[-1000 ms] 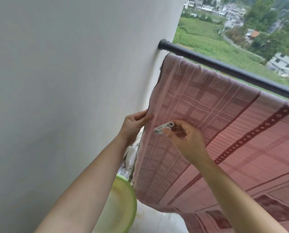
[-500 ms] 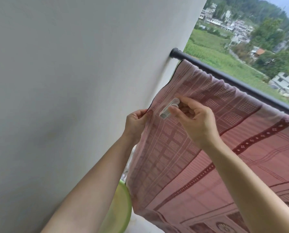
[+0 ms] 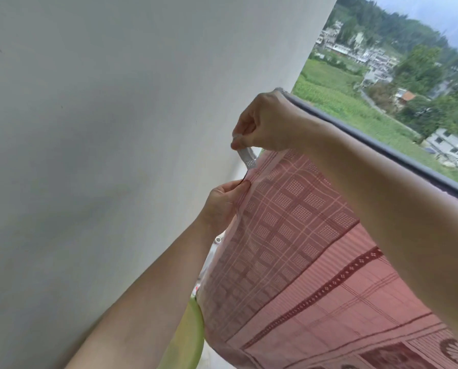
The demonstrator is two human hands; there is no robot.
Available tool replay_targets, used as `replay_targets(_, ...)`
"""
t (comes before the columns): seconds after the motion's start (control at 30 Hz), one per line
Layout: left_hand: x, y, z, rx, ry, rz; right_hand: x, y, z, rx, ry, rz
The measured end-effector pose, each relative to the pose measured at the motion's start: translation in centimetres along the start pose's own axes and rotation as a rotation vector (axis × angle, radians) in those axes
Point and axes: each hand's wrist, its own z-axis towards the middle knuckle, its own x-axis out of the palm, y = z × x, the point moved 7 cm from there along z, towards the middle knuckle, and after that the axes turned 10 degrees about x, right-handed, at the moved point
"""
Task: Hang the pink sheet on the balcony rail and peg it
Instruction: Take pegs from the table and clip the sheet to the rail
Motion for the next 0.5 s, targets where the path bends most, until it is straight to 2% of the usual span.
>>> replay_targets(0.37,0.1,-1.7,-1.0,0.071,-0.002,0.107,5.6,-0.5,3.0,0.035,0.249,-0.346)
replay_targets(0.5,0.0,-2.3,-1.2,0.075,-0.003,0.179,5.7,-0.6,2.6,0.000,0.227,-0.463)
